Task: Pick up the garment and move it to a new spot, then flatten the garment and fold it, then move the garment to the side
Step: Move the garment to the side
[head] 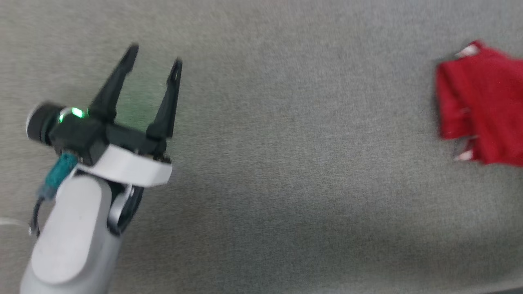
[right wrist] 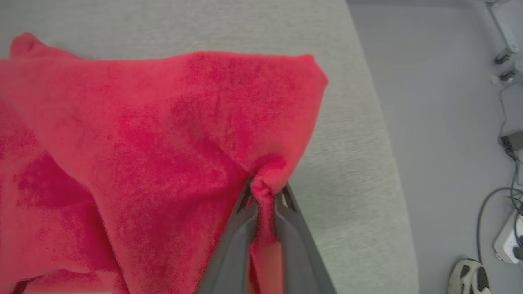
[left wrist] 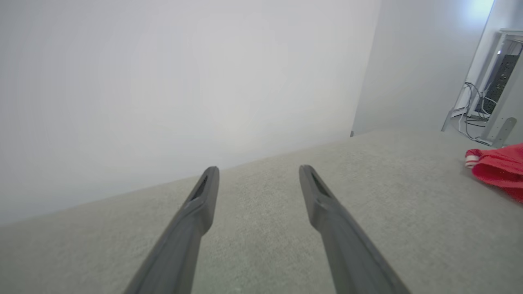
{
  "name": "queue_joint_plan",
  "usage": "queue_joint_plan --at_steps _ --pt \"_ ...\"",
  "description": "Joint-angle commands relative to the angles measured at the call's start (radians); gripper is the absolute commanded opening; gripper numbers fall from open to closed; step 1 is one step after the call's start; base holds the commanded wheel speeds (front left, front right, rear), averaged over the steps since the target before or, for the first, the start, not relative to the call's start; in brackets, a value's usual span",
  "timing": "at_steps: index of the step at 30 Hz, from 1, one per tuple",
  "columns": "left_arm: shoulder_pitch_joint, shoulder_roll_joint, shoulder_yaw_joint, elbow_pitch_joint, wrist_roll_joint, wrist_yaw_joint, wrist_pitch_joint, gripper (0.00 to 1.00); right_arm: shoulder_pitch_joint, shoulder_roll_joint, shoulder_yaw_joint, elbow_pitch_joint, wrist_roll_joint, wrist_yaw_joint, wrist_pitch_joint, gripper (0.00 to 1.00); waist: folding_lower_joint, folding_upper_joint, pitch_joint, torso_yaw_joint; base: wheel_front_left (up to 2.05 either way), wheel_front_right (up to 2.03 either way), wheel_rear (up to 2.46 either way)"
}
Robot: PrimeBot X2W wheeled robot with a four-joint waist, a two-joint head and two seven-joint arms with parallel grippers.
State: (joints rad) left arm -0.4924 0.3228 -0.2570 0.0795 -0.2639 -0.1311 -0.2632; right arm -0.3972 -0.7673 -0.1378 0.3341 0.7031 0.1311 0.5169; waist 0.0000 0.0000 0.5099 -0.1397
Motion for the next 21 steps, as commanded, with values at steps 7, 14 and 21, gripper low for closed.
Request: queue_joint_plan --at_steps 7,14,21 --pt "-0.193 0.037 -0.065 0.001 -0.011 0.001 -0.002 1.00 -0.173 -0.031 -0.093 0.212 -0.097 -0.001 -0.138 0.00 0.0000 0.0000 0.125 -0.030 0.00 0.00 0.00" --pt "-0.299 0.056 -0.091 -0.001 -0.017 0.001 -0.002 1.00 -0.322 -0.052 -0.084 0.366 -0.200 -0.001 -0.243 0.00 0.0000 0.0000 0.184 -0.015 0.00 0.00 0.00" --pt "-0.347 0.082 -0.102 -0.007 -0.011 0.001 -0.002 1.00 -0.468 -0.047 -0.053 0.551 -0.336 -0.001 -0.339 0.00 0.0000 0.0000 0.217 -0.005 0.00 0.00 0.00"
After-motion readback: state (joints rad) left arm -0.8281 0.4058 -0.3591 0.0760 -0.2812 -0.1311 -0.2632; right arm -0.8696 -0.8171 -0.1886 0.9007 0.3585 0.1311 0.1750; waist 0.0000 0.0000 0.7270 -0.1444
